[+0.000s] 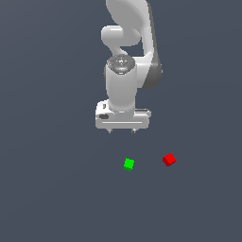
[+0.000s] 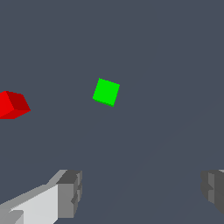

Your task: Stack the red cube on top of the green cube.

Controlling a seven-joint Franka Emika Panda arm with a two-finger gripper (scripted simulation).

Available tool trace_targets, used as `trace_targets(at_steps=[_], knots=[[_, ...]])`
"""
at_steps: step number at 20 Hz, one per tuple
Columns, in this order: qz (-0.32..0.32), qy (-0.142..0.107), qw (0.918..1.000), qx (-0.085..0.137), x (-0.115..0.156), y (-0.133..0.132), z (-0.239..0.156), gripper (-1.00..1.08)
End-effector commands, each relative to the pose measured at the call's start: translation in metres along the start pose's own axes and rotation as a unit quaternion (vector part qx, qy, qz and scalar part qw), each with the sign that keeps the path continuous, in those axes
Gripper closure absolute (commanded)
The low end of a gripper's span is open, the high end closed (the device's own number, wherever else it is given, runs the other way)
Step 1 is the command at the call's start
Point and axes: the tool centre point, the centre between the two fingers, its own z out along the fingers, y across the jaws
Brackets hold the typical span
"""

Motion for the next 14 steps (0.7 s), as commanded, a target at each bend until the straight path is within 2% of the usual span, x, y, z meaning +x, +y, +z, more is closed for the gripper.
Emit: trace_targets(at_steps=[1,7,14], knots=[[0.000,0.000,1.0000,0.000,0.000,0.000,0.000,-0.92],[-0.012,-0.001,0.9999,0.000,0.006,-0.011,0.006,-0.92],[-0.055,-0.004,0.9985,0.000,0.024,-0.050,0.026,-0.92]])
